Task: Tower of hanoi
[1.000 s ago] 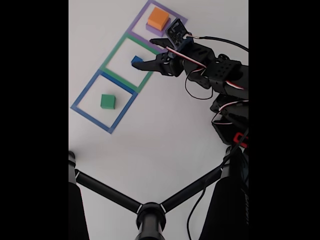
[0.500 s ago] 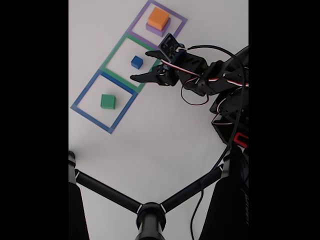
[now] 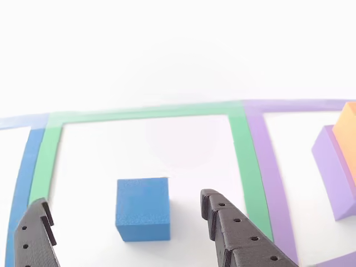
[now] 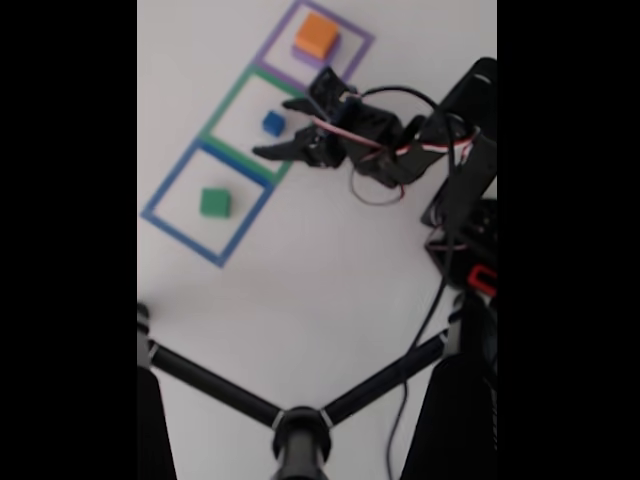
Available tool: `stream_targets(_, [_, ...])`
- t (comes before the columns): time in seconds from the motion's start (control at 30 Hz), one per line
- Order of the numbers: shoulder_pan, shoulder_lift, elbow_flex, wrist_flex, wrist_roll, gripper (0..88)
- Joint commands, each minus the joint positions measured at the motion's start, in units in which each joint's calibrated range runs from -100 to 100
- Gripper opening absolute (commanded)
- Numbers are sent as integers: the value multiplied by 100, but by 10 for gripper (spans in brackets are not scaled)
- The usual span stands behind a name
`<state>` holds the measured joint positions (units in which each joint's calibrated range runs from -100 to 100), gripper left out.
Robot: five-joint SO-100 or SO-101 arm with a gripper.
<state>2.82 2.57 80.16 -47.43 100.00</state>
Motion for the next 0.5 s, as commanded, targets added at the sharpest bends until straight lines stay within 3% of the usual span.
stream_targets(0.0, [130,13,-143,-164,0,292])
stream_targets(0.47, [-139,586,-361,-552,0,273])
